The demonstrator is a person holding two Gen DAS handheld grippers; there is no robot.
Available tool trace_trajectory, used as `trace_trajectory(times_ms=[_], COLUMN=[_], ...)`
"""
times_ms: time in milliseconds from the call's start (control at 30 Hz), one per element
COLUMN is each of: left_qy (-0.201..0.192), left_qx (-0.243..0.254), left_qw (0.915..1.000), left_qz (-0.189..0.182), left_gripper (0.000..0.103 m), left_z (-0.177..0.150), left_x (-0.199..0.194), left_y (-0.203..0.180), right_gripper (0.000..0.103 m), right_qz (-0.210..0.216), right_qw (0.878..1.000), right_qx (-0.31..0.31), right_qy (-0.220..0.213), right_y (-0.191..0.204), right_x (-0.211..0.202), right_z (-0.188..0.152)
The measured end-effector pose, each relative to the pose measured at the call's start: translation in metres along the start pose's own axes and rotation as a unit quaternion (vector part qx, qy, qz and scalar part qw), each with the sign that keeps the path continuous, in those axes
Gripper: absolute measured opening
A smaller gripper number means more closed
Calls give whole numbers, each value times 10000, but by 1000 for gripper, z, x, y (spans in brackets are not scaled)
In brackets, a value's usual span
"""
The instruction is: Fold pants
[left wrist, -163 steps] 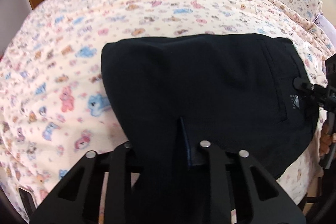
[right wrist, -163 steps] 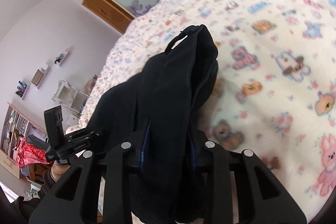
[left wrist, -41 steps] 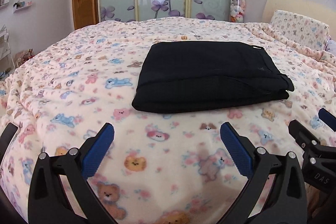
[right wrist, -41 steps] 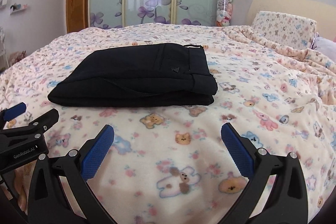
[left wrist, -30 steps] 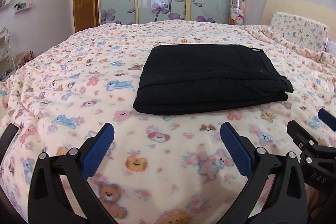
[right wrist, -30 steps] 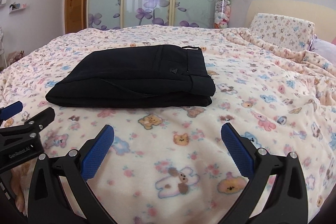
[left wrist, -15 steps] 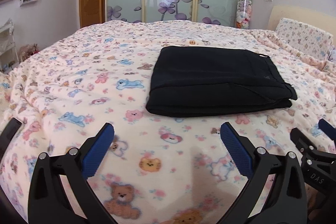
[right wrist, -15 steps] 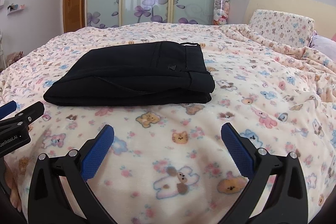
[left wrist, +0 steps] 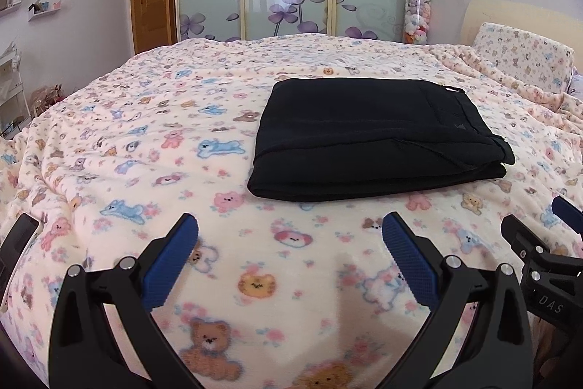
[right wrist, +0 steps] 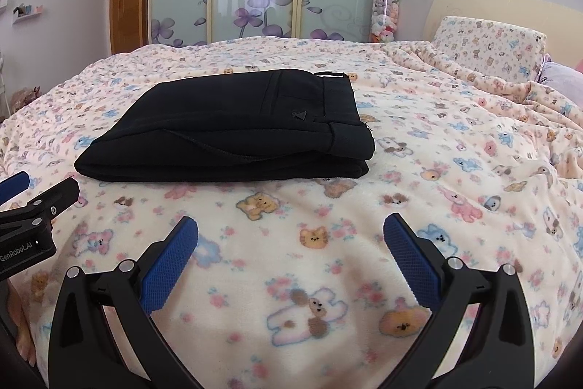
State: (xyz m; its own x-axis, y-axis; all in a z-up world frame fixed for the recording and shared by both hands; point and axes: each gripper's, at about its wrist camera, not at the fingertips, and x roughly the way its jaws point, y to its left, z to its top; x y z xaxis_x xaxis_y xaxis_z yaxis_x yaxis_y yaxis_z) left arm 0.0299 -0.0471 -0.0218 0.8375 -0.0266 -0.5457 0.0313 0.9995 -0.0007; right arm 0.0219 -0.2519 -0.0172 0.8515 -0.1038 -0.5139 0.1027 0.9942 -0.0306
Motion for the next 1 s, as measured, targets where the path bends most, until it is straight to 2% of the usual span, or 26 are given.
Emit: trace_trajectory(times_ms=[1000], left_qy=[49], left_qx=[-43], left_qw=[10000], left_qz=[-11], left_gripper=[101], left_z=[0], left_x=[3], left_y=[1], right_gripper=[102], right_qz=[32], right_qw=[10000], right_qx=[-30], right_qy=[51], right_y=[-2], right_x=[4], right_z=[0])
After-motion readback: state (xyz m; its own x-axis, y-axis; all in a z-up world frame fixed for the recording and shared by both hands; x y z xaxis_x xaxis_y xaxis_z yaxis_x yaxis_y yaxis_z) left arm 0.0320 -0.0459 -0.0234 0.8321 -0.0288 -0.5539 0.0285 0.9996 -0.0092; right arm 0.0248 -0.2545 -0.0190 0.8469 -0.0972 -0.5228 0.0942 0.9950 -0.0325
